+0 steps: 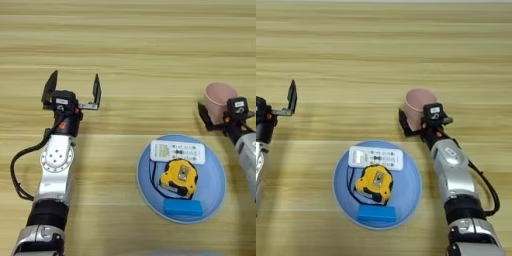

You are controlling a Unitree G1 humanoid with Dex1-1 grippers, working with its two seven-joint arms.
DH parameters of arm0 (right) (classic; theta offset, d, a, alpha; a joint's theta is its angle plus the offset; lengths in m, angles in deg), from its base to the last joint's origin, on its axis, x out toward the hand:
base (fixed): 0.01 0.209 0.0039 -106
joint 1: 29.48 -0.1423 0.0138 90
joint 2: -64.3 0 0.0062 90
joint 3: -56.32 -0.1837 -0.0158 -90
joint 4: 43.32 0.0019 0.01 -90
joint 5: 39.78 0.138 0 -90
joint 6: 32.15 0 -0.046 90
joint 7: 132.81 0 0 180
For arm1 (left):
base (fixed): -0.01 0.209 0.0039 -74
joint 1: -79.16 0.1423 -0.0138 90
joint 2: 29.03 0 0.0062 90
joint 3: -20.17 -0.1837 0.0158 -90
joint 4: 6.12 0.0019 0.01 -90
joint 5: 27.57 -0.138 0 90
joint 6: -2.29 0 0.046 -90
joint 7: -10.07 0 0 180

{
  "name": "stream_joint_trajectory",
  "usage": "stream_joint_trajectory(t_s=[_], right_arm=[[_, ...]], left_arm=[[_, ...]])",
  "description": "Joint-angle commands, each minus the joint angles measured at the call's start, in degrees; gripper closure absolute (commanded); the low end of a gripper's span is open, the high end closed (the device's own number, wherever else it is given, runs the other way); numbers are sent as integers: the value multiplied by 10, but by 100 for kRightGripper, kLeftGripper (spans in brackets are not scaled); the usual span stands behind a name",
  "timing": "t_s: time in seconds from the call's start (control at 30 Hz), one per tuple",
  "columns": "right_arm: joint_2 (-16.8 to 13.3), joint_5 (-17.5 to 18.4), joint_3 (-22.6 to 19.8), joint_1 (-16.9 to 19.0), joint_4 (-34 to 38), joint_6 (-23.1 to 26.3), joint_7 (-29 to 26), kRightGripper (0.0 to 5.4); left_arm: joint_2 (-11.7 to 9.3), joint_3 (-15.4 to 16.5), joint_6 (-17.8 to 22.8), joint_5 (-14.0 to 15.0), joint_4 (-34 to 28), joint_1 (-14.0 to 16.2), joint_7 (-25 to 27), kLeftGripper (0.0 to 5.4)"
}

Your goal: Move the objects on the table

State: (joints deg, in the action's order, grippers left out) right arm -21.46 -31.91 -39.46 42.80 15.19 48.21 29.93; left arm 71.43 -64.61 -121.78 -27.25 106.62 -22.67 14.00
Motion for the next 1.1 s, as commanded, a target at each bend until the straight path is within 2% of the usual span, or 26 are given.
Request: stream_joint_trajectory(t_s=[0.03,0.1,0.2,0.53,0.83,1.1], right_arm=[[3,-9,1,-13,-9,-14,8,62],[4,-9,1,-13,-8,-15,9,89],[6,-10,1,-13,-6,-16,9,101],[15,-9,8,-13,20,-14,6,104],[61,-14,59,-7,89,13,-3,104],[103,-20,101,-10,92,33,-6,104]], left_arm=[[1,-5,1,-7,-7,4,-4,0],[1,-5,1,-7,-7,4,-5,0],[2,-6,1,-8,-8,4,-6,0],[1,-10,1,-8,-8,4,-10,0],[2,-14,2,-9,-9,3,-13,0],[5,-18,3,-13,-15,6,-16,0]])
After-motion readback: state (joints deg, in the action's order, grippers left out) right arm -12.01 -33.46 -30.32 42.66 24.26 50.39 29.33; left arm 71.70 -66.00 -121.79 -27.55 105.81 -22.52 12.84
